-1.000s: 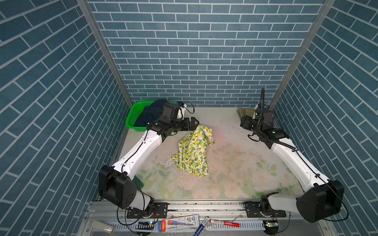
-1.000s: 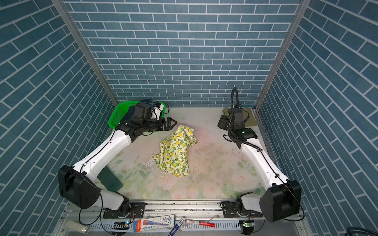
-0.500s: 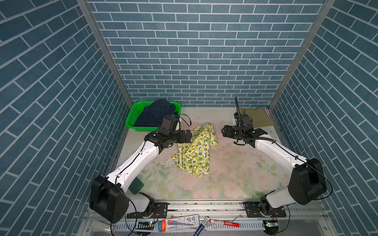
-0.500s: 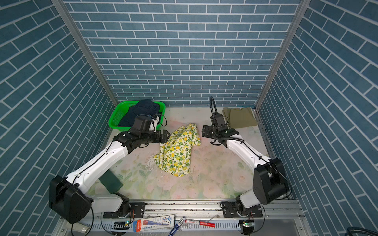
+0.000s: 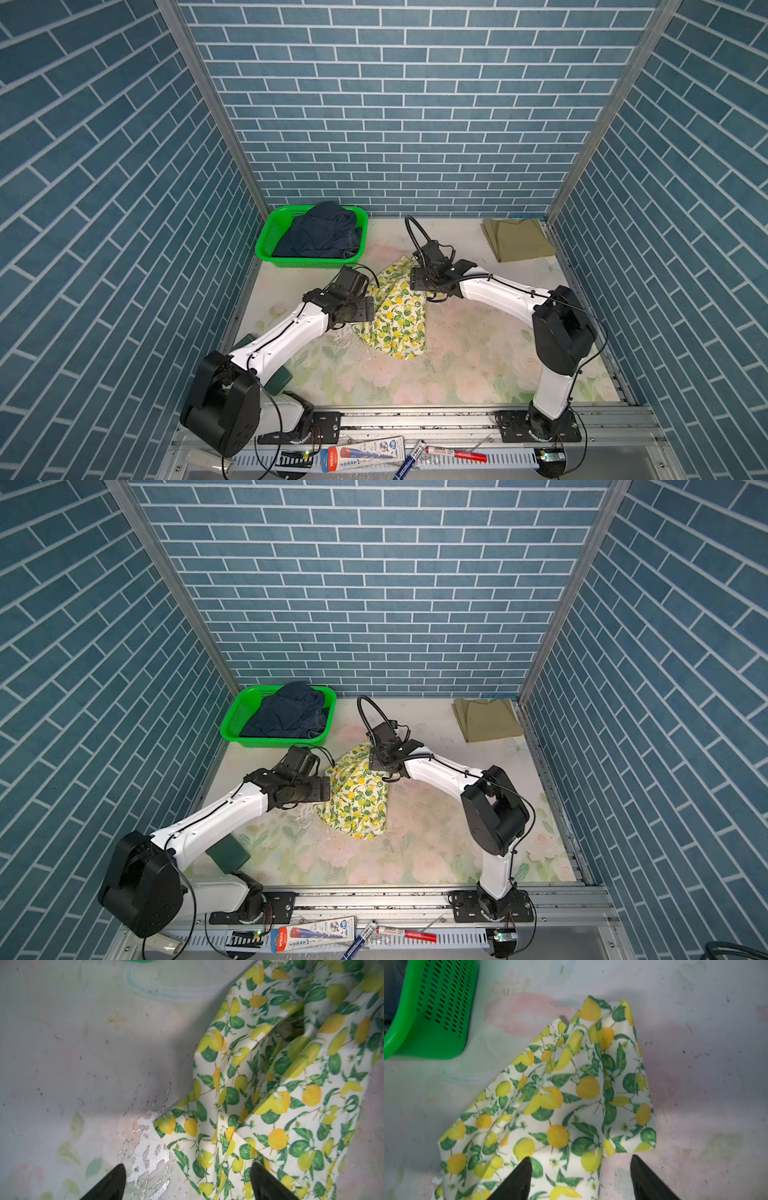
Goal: Fold and stack skirts
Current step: Flatten out the skirt at the center of the table.
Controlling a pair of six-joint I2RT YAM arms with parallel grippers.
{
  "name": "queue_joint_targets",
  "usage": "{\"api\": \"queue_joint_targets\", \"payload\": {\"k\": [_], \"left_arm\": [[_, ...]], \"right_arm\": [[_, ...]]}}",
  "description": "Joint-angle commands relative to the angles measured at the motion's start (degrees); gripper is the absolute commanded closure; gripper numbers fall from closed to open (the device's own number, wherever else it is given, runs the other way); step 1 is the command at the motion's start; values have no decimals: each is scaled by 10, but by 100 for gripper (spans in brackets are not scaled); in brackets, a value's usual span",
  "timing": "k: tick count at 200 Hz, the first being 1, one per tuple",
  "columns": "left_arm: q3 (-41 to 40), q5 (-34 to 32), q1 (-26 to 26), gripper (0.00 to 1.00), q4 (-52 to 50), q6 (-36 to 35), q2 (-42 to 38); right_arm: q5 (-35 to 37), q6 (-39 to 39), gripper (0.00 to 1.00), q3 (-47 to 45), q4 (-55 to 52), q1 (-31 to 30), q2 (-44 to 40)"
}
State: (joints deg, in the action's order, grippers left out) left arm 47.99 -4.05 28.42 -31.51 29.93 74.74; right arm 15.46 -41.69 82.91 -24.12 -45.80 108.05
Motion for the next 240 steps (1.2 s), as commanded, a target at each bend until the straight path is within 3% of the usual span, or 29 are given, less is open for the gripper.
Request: {"api": "queue_joint_targets", "payload": {"k": [1, 58, 74, 78, 84, 91, 130, 158, 168, 191, 202, 217, 240], "left_arm": [[-19, 4, 1, 6, 28, 29, -16], [-44, 10, -13, 6, 51, 44, -44], [-44, 14, -20, 6, 51, 44, -44], [-44, 15, -21, 6, 51, 44, -44], [-44, 17, -24, 6, 51, 44, -45], [-44, 18, -26, 6, 51, 44, -48], [-61, 50, -64, 6, 58, 47, -63], [-66, 58, -70, 6, 72, 51, -59], [-67, 63, -70, 6, 80, 56, -52], [-68, 75, -70, 7, 97, 63, -33], [-67, 78, -70, 7, 101, 63, -25], [-65, 79, -69, 7, 104, 63, -17], [-62, 74, -70, 7, 99, 61, -13]], "right_arm": [[91, -48, 25, 73, -52, -8, 36], [112, -82, 28, 259, -166, -9, 196], [107, -86, 45, 300, -194, -8, 226], [107, -87, 54, 304, -198, -8, 226], [108, -86, 76, 300, -196, -6, 221], [105, -81, 100, 281, -183, -4, 203], [57, -42, 100, 62, -73, 31, 1], [-71, -33, 100, -201, 93, 110, -160], [-98, -16, 93, -282, 150, 134, -207], [-100, 15, 47, -383, 181, 153, -282], [-110, 23, 32, -396, 178, 153, -298], [-118, 24, 24, -399, 167, 153, -309], [-116, 18, 22, -395, 145, 153, -320]]}}
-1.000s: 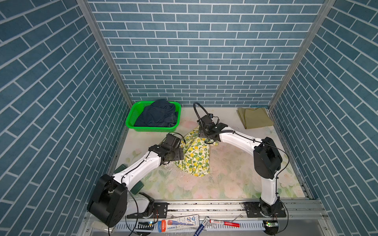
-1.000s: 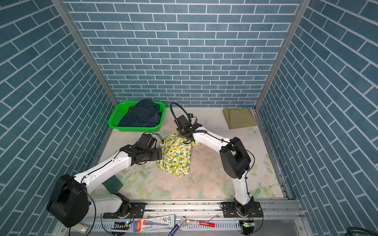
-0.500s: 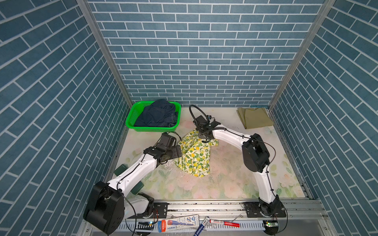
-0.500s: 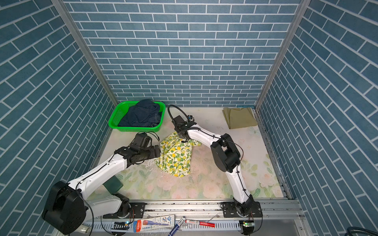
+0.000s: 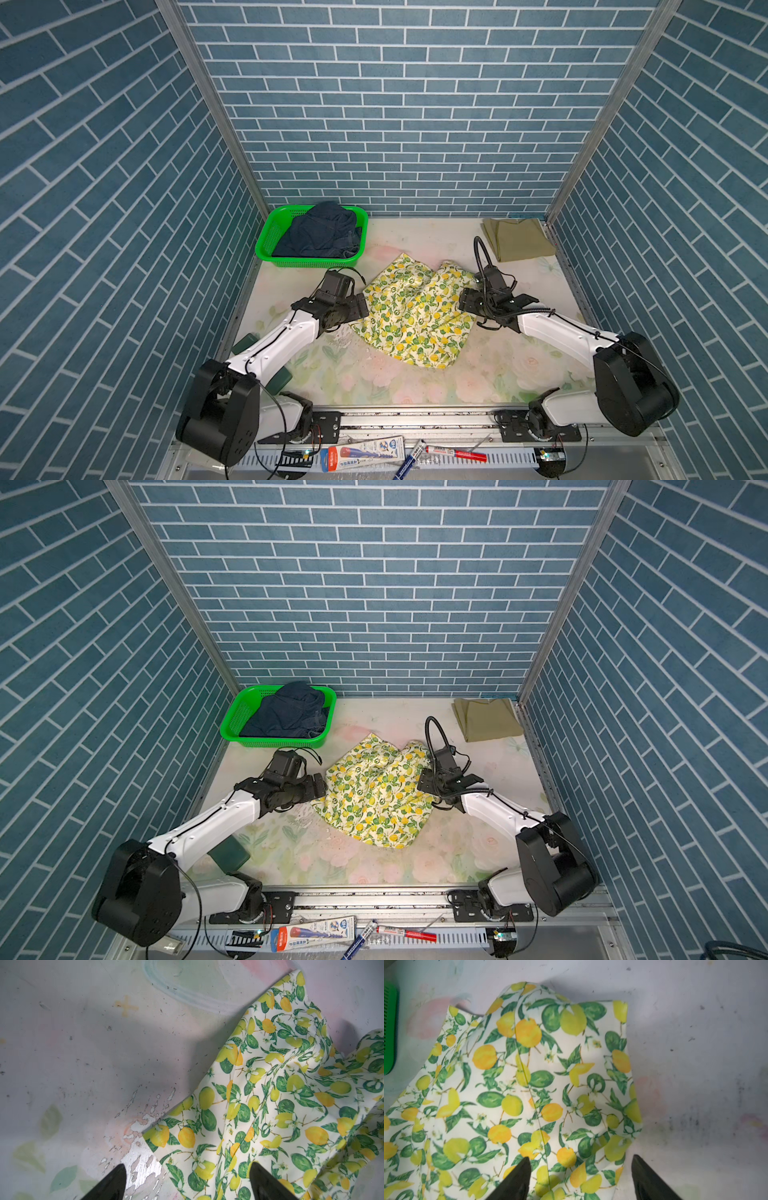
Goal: Fold and stack skirts
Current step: Flatten out the skirt at the center of the table.
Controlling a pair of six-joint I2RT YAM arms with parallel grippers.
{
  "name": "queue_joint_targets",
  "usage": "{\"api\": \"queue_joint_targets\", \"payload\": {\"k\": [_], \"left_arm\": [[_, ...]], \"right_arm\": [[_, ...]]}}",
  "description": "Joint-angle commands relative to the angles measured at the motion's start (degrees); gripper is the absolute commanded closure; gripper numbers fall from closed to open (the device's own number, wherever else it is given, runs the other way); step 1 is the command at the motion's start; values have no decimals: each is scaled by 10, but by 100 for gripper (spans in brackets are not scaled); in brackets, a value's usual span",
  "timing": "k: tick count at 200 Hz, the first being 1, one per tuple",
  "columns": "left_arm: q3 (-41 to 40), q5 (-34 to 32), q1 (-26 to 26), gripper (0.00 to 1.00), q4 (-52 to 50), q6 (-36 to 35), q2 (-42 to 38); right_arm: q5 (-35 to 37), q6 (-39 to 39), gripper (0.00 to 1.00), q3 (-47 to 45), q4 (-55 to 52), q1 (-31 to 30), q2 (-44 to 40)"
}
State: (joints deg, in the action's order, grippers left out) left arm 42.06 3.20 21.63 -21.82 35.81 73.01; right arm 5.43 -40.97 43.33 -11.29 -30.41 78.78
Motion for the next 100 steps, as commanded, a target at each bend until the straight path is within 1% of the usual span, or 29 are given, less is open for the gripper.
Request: {"api": "queue_joint_targets", "payload": {"k": [1, 44, 69, 85, 100], "left_arm": [[-3, 1, -2, 7, 1, 2, 4], [-11, -22, -1, 7, -5, -5, 21], [-17, -35, -1, 7, 5, -3, 45], [-18, -43, -1, 7, 13, 1, 61], [-17, -54, -2, 7, 18, 3, 76]], "right_arm": [[-16, 11, 22, 1, 14, -1, -28], [3, 8, 25, 33, -97, -8, -36], [51, 3, 25, 60, -156, -46, -22], [69, -4, 25, 79, -165, -74, 5], [73, -9, 26, 89, -164, -88, 26]]}}
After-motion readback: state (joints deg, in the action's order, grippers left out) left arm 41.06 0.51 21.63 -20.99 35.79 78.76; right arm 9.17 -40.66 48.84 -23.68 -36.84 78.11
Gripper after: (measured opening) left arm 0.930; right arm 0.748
